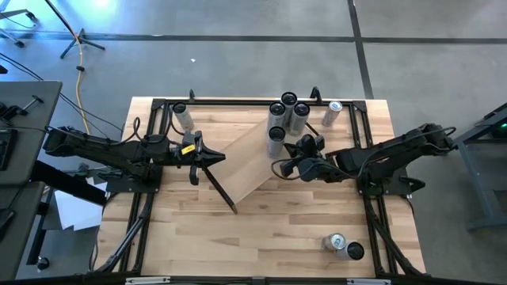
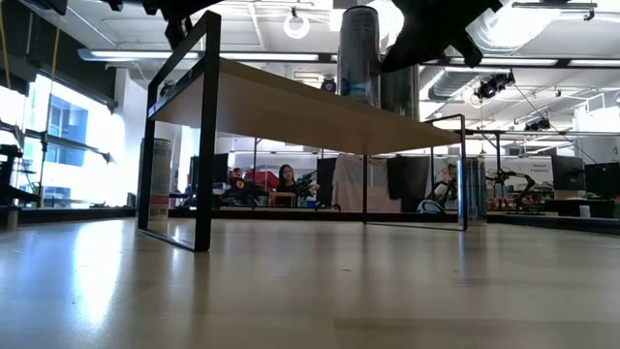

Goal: Place canned beverage on shelf
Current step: Put the white-blue soda can on the shelf and align it with the other white-blue soda can

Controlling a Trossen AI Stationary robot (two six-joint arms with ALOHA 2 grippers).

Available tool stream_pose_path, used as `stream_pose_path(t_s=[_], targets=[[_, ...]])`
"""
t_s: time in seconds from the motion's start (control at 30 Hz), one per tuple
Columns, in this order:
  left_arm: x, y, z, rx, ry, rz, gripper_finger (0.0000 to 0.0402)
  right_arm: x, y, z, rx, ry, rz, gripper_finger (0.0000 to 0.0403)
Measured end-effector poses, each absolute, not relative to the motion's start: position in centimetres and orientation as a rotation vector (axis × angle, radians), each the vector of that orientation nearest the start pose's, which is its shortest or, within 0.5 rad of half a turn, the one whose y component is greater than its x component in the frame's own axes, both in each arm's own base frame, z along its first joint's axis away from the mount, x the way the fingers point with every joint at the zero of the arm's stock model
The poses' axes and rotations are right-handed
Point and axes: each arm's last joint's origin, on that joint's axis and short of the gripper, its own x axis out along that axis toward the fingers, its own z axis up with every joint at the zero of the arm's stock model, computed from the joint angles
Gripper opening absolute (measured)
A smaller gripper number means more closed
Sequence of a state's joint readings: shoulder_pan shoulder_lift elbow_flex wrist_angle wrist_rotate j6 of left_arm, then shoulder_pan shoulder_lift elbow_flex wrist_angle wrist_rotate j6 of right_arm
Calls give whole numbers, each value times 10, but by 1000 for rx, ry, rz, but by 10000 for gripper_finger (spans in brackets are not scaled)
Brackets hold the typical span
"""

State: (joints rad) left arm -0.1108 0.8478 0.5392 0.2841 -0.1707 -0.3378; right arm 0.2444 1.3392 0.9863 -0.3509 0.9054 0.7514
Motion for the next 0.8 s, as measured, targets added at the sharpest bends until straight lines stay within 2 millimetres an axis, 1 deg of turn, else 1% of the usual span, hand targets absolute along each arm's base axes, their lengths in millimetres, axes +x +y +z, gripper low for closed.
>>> stream_pose_path(t_s=[0.2,0.4,0.63,0.8], targets=[[193,-16,282,-334,14,63,3,275,49,280,344,283,-785,0],[193,-16,282,-335,14,63,3,281,51,279,372,264,-760,0],[193,-16,282,-336,11,63,3,305,58,266,370,243,-681,0],[193,-17,282,-362,11,63,3,315,63,261,399,214,-650,0]])
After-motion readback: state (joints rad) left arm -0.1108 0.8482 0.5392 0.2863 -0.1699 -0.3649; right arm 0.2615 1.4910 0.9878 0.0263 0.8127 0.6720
